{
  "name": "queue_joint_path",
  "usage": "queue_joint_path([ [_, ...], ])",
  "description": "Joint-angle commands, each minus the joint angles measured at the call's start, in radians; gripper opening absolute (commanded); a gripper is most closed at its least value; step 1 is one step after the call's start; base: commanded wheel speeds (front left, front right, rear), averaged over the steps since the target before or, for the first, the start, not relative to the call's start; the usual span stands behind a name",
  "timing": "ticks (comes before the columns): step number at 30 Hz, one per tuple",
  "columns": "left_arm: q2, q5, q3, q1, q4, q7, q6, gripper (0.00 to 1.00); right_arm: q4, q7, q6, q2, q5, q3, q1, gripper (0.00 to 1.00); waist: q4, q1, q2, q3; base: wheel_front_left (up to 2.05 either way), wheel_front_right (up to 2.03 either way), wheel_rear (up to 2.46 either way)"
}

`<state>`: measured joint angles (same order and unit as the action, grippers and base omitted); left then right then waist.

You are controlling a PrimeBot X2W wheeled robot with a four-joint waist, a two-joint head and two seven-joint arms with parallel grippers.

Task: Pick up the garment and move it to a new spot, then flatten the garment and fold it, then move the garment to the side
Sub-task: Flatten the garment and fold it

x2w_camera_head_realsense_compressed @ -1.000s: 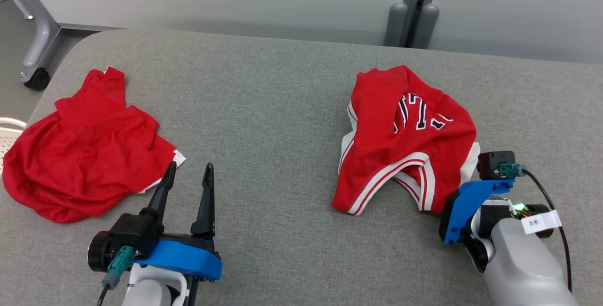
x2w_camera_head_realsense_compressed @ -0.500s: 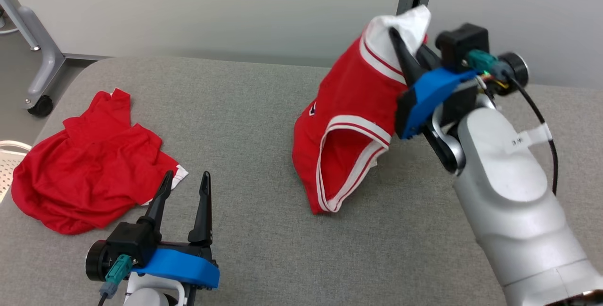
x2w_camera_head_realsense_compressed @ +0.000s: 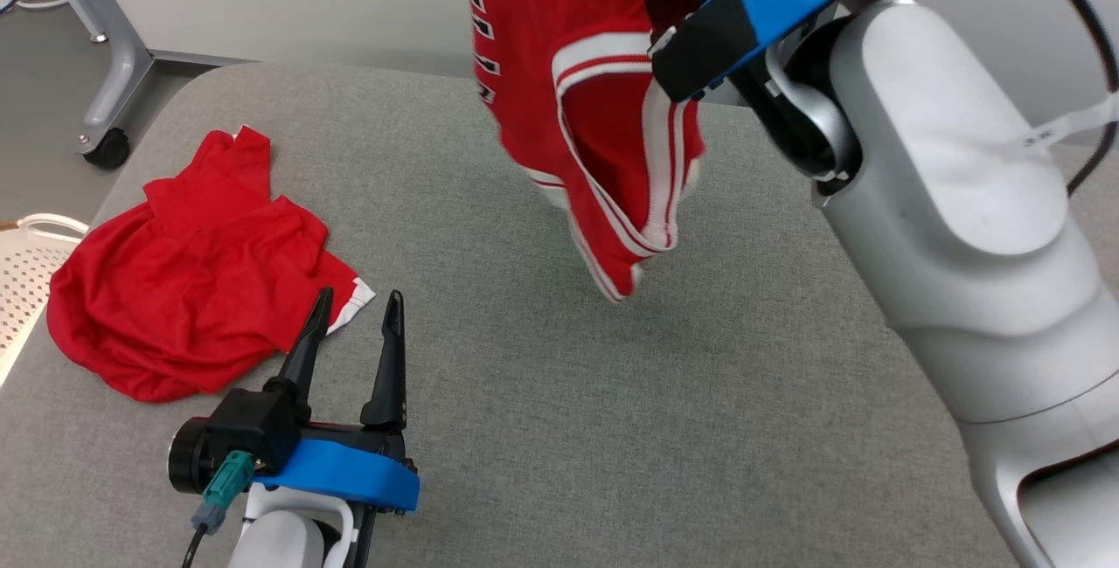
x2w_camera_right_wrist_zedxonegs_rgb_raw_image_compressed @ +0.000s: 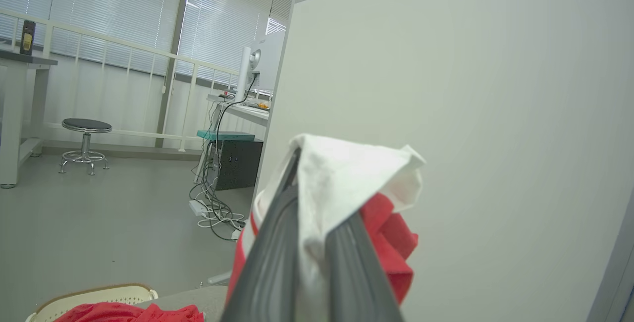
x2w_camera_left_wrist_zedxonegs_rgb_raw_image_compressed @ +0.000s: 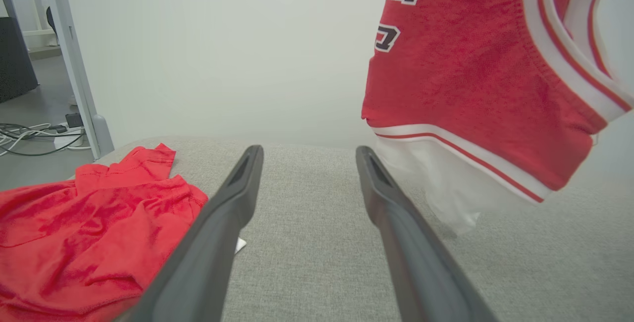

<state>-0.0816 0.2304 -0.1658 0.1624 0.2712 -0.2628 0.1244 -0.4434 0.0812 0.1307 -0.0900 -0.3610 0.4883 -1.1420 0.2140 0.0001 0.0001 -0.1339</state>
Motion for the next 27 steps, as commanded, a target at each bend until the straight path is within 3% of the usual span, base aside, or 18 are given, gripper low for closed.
queue_joint_path([
  [1, 0.003, 0.002, 0.007, 0.008, -0.005, -0.003, 0.008, 1.0, 0.026, 0.026, 0.0, -0.023, -0.017, 0.001, -0.02, 0.0, -0.001, -0.0001, -0.0001, 0.001, 0.0, 0.0, 0.0],
  [5, -0.003, -0.001, 0.017, -0.002, -0.009, -0.003, 0.008, 1.0, 0.068, 0.069, 0.0, -0.072, -0.04, -0.067, -0.002, 0.0, -0.015, -0.0001, -0.0001, 0.006, 0.0, 0.0, 0.0],
  [14, 0.001, -0.004, 0.016, -0.005, -0.016, -0.003, 0.009, 1.0, 0.02, -0.044, 0.0, -0.181, 0.008, -0.234, 0.195, 0.0, -0.041, -0.0001, -0.0001, 0.0, 0.0, 0.0, 0.0],
  [21, 0.006, 0.003, -0.003, 0.029, -0.022, -0.003, 0.008, 1.0, -0.136, -0.033, 0.0, -0.242, 0.099, -0.332, 0.313, 0.0, -0.041, -0.0001, -0.0001, -0.047, 0.0, 0.0, 0.0],
  [26, 0.003, 0.005, -0.027, 0.05, -0.022, -0.003, 0.008, 1.0, -0.27, 0.012, 0.0, -0.244, 0.141, -0.369, 0.315, 0.0, -0.023, -0.0001, -0.0001, -0.071, 0.0, 0.0, 0.0],
  [27, 0.002, 0.005, -0.029, 0.053, -0.021, -0.003, 0.008, 1.0, -0.3, 0.013, 0.0, -0.239, 0.148, -0.377, 0.313, 0.41, -0.02, -0.0001, -0.0001, -0.072, 0.0, 0.0, 0.0],
])
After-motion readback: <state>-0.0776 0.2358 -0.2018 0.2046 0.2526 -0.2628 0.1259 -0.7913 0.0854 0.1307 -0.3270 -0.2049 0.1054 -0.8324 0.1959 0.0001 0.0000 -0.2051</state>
